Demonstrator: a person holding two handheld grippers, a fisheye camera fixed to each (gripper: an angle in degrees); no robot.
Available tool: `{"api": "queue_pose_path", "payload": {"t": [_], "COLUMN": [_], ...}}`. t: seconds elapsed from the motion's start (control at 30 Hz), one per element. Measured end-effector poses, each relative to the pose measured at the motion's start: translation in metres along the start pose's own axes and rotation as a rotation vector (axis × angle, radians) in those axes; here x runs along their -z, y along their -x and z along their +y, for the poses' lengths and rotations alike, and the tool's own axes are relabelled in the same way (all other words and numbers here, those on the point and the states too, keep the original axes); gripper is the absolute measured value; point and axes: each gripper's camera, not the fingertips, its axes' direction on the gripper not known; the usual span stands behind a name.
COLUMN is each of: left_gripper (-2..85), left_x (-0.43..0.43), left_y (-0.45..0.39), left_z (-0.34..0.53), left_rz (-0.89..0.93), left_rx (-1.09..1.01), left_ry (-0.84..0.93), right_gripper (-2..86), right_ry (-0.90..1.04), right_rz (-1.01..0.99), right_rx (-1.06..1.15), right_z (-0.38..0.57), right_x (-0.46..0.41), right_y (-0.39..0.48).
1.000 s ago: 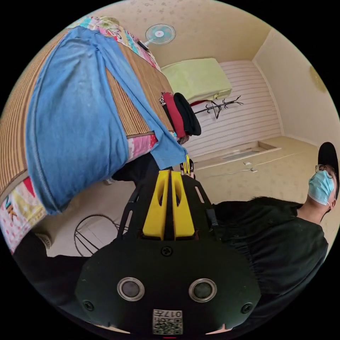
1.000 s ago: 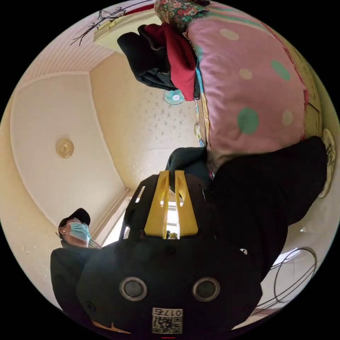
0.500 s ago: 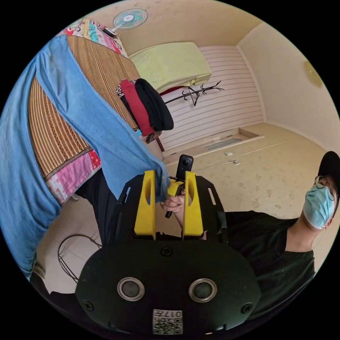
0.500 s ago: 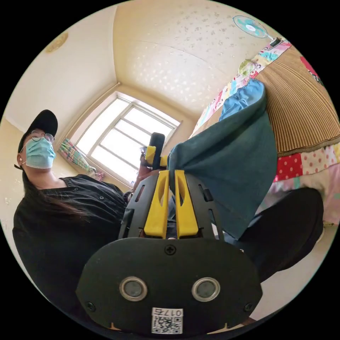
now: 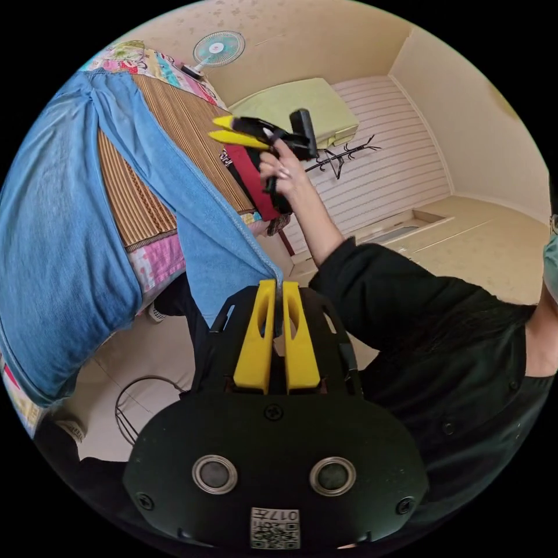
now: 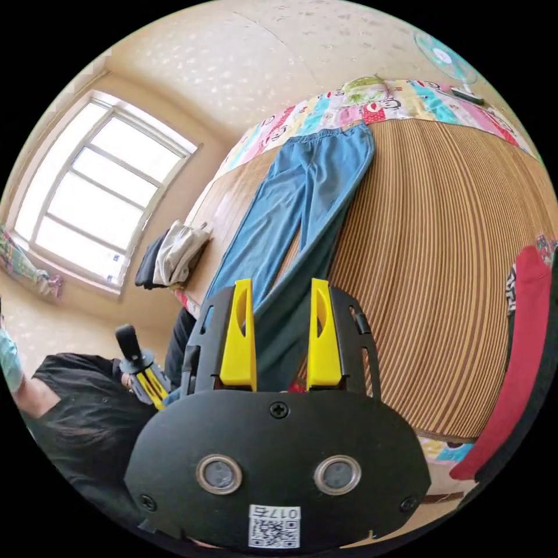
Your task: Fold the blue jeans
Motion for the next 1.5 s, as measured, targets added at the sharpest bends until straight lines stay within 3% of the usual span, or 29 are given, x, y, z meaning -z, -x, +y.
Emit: {"api": "queue_pose_path", "payload": {"t": [0.07,0.23,0.37,0.53,0.7,0.83,1.07,1.23,1.4,1.5], "left_gripper": [-0.3,-0.3,-0.2,-0.2,-0.2,-0.2,0.9,2.8,6.6,7.0], "left_x": [0.003,0.017,0.038,0.071,0.114,0.131,0.166,0.195,0.228,0.230], "left_y": [0.000,0.006,0.014,0.031,0.048,0.059,0.072,0.094,0.110,0.120], "left_z": [0.002,0.010,0.016,0.040,0.077,0.101,0.136,0.161,0.123,0.063], "left_rz": [0.018,0.118,0.162,0.212,0.209,0.150,-0.042,-0.162,-0.263,-0.281], "left_rx": [-0.004,0.000,-0.017,-0.006,0.047,0.122,0.237,0.374,0.321,0.236], "left_ry": [-0.003,-0.049,-0.067,-0.127,-0.228,-0.258,-0.267,-0.314,-0.331,-0.296], "right_gripper": [13.9,13.5,7.4,2.0,1.1,1.1,1.6,3.4,3.9,3.7], "right_ry": [-0.017,-0.078,-0.124,-0.199,-0.202,-0.145,-0.055,-0.035,-0.026,-0.016], "right_rz": [0.073,0.000,-0.008,0.175,0.178,0.131,-0.028,-0.144,-0.083,0.087], "right_rx": [-0.101,-0.320,-0.375,-0.203,0.081,0.135,0.019,0.119,0.247,0.275], "right_z": [-0.046,-0.118,-0.150,-0.184,-0.206,-0.203,-0.168,-0.118,0.008,0.084], "right_x": [-0.041,-0.127,-0.171,-0.196,-0.252,-0.311,-0.396,-0.373,-0.301,-0.274], "right_y": [-0.017,-0.058,-0.058,0.023,0.135,0.173,0.162,0.161,0.146,0.132]}}
